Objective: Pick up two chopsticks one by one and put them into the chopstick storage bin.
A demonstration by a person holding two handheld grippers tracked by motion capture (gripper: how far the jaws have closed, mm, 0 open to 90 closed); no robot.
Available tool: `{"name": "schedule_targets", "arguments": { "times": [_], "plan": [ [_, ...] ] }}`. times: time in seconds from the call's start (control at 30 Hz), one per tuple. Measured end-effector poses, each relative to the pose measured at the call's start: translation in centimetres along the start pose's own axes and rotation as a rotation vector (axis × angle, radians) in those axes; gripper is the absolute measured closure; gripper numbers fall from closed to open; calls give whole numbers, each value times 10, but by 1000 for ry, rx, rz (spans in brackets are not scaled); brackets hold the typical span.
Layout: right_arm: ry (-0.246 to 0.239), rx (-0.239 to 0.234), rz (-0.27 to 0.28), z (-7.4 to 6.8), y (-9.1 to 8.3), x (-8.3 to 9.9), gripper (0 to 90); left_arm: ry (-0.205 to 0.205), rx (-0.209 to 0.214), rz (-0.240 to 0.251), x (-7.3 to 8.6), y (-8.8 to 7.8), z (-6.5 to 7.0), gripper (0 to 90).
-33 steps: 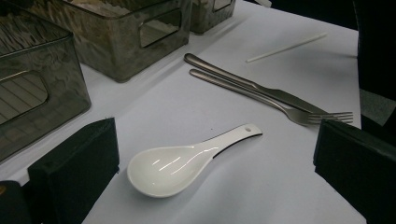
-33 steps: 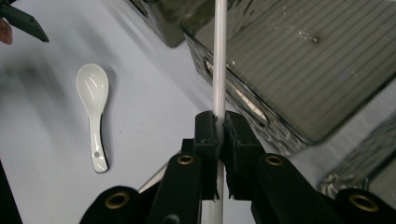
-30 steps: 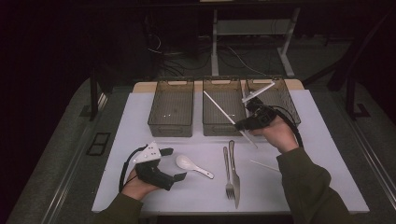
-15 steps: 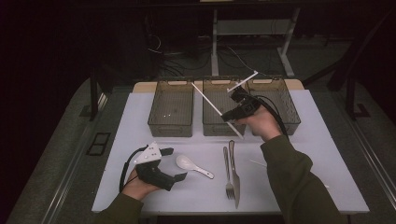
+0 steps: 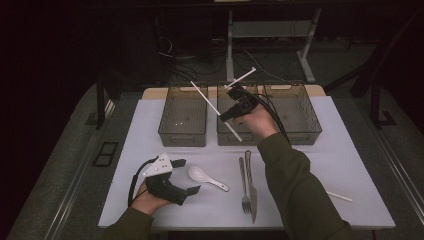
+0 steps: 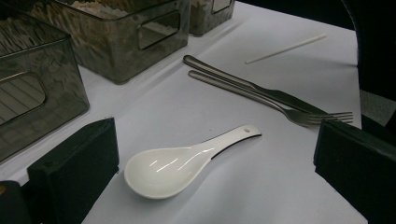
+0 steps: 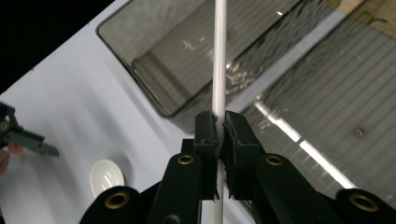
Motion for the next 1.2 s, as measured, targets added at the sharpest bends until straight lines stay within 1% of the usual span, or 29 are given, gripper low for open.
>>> {"name": "schedule_targets", "arguments": {
  "times": [0.07,0.1,0.17,0.2,0.23,0.27,0.33,0.37,0.4,0.5,0.57,0.63,0.7,0.77,0.8,0.83,0.97,1.03,1.2],
  "plan": [
    [0,-2,-1,-1,2,-3,840,5,1,-2,0,0,0,0],
    [16,2,4,-2,7,-9,840,7,2,-6,0,0,0,0],
    [25,5,5,-4,12,-14,840,7,5,-6,0,0,0,0],
    [25,5,5,-4,12,-14,840,6,7,-6,0,0,0,0],
    [32,8,7,-4,17,-20,840,2,8,-3,0,1,1,0],
    [32,8,7,-4,17,-20,840,1,8,-2,0,1,1,0],
    [41,15,4,-6,24,-28,840,3,7,1,0,0,0,0],
    [41,15,4,-6,24,-28,840,2,9,1,0,0,0,0],
    [43,19,4,-6,30,-34,840,2,10,1,0,0,0,0],
    [59,17,3,-6,38,-41,840,-3,13,4,0,0,0,0],
    [67,22,2,-6,44,-46,840,4,16,7,-1,0,0,0],
    [73,24,0,-7,46,-48,840,-1,17,7,-1,-1,1,0],
    [80,20,6,-9,51,-57,840,-2,19,10,-1,-1,1,0],
    [83,28,3,-11,54,-63,840,-5,20,17,-2,-1,1,0],
    [83,28,3,-11,54,-63,840,-7,22,18,-2,-1,1,0],
    [90,21,6,-12,58,-67,839,-7,22,19,-2,-1,1,0],
    [102,28,0,-12,64,-71,839,-6,24,21,-2,-1,2,0],
    [109,26,-8,-14,71,-74,839,-4,28,22,-2,-1,2,0],
    [115,25,-27,-15,82,-75,839,-2,34,23,-2,-1,2,0]
  ]
}}
Point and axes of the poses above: each handheld gripper's, and its own axes: y roughly forward along the jaws, x roughly out of its underside, z roughly to its right, the point moved 6 cm from there along y, roughly forward along the jaws, and after that the axes turned 3 degrees about -x, right-handed, at the moved point
